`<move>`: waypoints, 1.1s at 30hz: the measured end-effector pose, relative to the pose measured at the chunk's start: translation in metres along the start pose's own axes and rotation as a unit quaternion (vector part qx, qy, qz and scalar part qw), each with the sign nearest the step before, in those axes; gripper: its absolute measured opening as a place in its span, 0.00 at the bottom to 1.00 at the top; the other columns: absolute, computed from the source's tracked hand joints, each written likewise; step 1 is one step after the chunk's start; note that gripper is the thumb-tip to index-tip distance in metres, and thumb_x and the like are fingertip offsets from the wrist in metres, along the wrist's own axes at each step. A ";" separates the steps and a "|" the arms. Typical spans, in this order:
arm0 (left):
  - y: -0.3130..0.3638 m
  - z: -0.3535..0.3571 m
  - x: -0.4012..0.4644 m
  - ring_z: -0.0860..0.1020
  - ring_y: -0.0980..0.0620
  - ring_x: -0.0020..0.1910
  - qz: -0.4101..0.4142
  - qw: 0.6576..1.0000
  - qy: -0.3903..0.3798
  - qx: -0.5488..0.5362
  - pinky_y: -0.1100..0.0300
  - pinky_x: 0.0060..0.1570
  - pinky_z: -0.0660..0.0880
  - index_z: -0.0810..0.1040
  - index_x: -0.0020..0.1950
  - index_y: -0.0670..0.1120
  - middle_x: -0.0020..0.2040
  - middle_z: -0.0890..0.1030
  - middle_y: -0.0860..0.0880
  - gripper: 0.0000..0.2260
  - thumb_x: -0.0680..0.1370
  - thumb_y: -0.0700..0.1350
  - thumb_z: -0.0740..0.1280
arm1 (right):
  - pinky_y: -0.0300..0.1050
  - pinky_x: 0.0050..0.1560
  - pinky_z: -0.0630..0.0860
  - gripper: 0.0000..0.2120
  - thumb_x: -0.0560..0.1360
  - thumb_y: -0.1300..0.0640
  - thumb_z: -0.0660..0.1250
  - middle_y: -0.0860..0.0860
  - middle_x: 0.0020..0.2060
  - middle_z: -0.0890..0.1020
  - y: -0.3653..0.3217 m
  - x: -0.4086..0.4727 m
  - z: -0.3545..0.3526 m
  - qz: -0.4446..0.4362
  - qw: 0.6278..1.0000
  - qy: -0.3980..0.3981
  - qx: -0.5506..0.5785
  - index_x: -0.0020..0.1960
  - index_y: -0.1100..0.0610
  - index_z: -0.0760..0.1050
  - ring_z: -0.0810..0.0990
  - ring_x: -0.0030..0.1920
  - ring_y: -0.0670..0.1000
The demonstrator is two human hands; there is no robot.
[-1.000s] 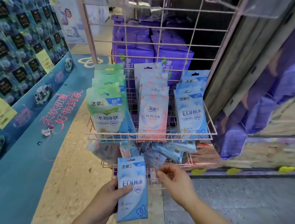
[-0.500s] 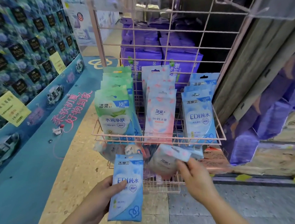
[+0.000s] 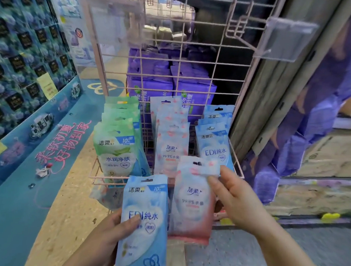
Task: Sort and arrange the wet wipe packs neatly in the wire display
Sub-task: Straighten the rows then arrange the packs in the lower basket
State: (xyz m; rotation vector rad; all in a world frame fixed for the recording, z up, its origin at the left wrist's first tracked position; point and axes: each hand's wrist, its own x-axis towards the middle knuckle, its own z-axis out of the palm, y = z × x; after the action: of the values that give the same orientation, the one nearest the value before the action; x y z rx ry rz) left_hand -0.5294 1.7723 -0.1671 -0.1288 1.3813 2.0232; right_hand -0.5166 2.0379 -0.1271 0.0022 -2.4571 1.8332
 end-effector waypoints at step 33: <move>0.057 0.101 0.047 0.75 0.63 0.59 0.313 0.798 0.314 0.408 0.68 0.60 0.69 0.69 0.70 0.49 0.64 0.76 0.52 0.20 0.78 0.46 0.66 | 0.47 0.37 0.74 0.06 0.80 0.52 0.58 0.45 0.32 0.74 -0.046 0.087 -0.014 -0.121 0.987 0.073 -0.079 0.45 0.51 0.70 0.73 0.33 0.46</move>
State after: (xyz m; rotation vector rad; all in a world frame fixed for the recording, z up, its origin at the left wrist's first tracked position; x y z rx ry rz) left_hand -0.5700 1.8690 -0.0985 0.0676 2.9332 1.6815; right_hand -0.6009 2.0419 -0.0741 0.1462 -2.3736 1.4847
